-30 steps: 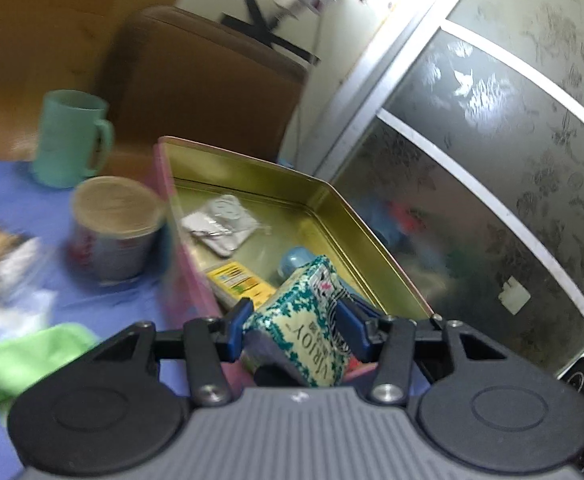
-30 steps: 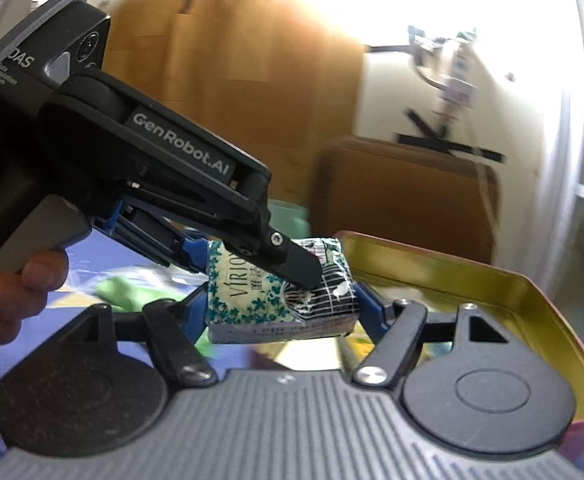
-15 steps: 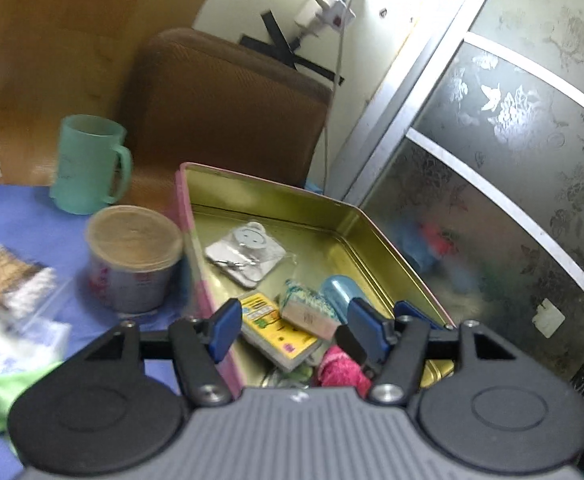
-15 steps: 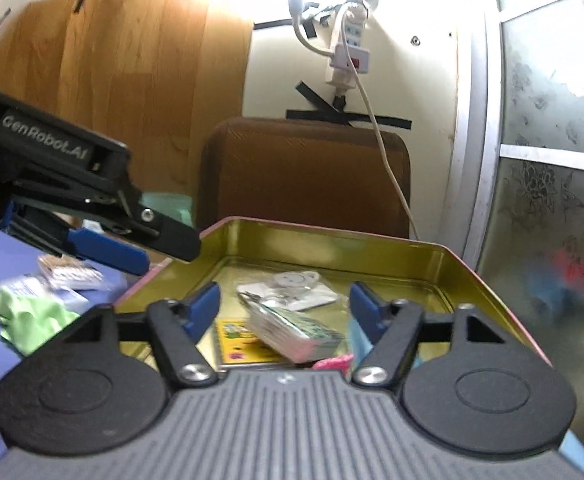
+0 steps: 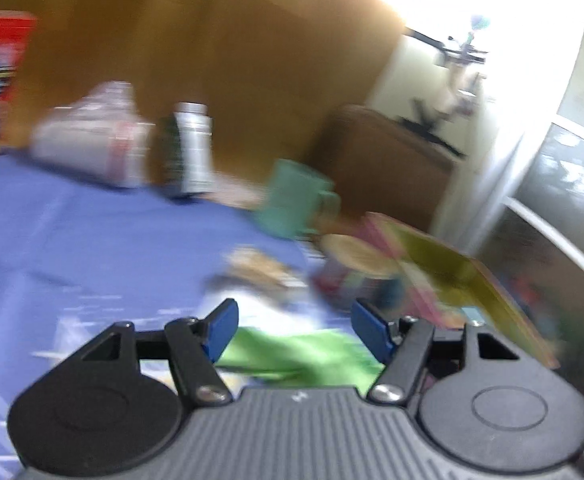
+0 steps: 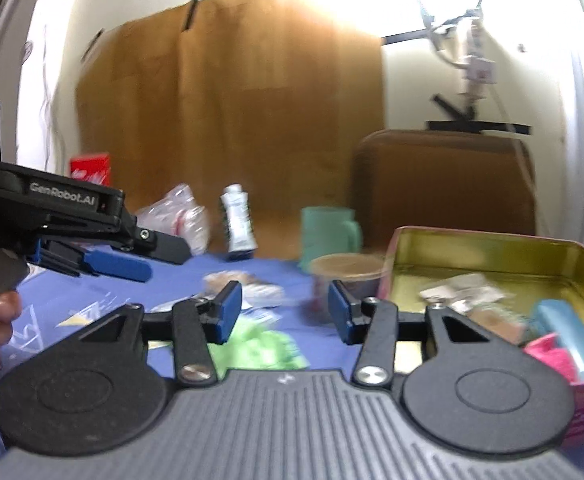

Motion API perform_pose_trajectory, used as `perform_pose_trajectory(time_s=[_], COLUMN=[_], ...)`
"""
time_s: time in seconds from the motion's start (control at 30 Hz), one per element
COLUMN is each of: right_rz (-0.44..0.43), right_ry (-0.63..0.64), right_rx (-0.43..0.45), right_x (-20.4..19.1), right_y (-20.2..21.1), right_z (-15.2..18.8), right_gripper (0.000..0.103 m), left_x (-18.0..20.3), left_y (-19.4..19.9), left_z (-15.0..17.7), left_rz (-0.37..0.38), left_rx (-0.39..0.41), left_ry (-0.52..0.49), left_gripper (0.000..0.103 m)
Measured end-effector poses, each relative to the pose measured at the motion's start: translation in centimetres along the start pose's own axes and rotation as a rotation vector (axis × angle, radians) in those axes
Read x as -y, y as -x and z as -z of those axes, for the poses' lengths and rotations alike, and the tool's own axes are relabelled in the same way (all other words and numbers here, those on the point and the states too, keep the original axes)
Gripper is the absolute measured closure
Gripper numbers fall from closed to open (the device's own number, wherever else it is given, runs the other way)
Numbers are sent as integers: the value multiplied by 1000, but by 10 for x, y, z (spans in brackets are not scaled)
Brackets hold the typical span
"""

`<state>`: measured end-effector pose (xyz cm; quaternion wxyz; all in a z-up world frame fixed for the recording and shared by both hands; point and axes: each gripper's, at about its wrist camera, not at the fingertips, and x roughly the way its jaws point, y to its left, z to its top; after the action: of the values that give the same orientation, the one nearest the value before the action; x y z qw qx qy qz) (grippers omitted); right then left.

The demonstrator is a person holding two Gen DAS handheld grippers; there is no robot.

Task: Organize soft objects
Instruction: 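Move both tools back over the lime-green cloth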

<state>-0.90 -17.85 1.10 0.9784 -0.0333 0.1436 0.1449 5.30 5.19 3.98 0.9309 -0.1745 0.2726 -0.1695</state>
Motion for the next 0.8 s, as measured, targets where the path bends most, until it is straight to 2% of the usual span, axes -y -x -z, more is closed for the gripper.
perform_pose_trajectory(time_s=[0.13,0.27,0.8], right_rz=[-28,-35,-69], right_ry=[34,60,68], right_rx=[-17,-50,-92], right_x=[-23,-36,-48], right_y=[-7,-16,-21], right_z=[3,8,17], right_gripper=[52,52,52], left_x=[-37,-58,-59], left_y=[5,0,0], left_z=[8,15,18], left_rz=[-82,-78,-52], left_rx=[11,-6,-6], left_ry=[37,104,82], left_gripper=[39,39,39])
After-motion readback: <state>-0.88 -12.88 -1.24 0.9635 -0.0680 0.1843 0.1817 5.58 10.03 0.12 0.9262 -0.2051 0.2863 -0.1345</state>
